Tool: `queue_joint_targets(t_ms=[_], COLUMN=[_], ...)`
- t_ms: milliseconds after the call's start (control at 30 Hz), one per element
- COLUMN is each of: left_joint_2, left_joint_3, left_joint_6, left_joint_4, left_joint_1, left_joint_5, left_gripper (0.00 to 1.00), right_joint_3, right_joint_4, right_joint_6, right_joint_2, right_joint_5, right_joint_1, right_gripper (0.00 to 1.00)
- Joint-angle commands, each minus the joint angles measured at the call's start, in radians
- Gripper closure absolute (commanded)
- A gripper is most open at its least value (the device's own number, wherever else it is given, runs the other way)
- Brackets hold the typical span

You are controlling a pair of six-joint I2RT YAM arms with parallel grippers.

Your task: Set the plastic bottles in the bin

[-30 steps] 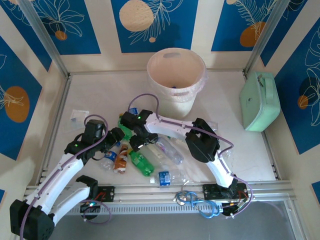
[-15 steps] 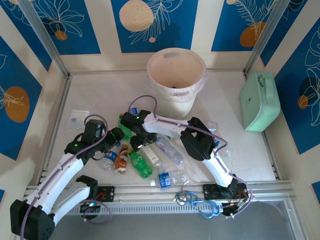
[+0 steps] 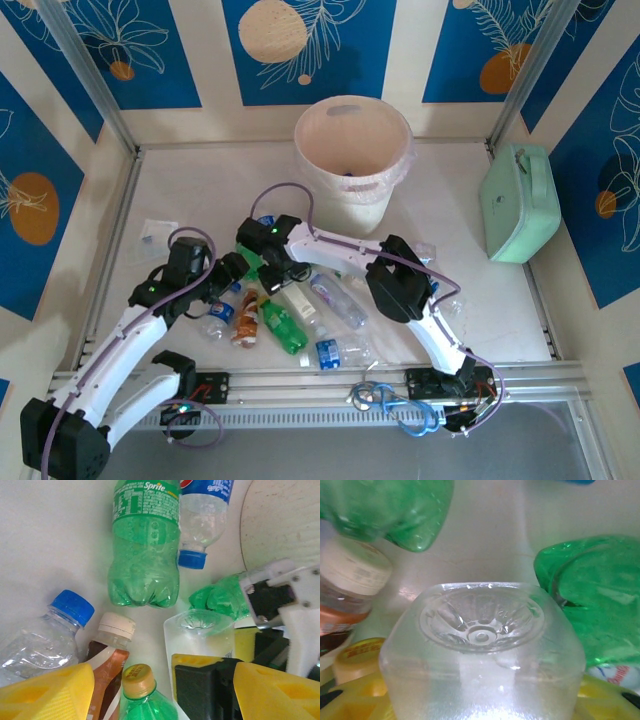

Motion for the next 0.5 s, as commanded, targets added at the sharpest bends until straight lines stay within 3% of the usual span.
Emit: queue_joint_targets(t_ms=[0,200,467], left_joint_2=[-0.008,-0.057,-0.07], left_joint_3=[0.061,0.079,-0.01], left_joint_6=[0.021,0.012,-0.104], left_joint_4=[0.004,0.118,0.62], left_joint_1=[0.014,0.014,0.008], left_joint_5=[0.006,0.04,0.289], left_gripper=[0.26,0.25,0.24], right_joint_3=[0.06,0.093,0.012], right_joint_4=[-0.046,-0.035,0.089], right_joint_6=[-0.002,0.049,0.22], right_joint_2=[-0.109,-0.243,-0.523], right_joint_5=[0.067,0.123,0.111], right_joint_1=[0.009,0.005,-0.039], right_gripper=[0.53,0.57,0.6])
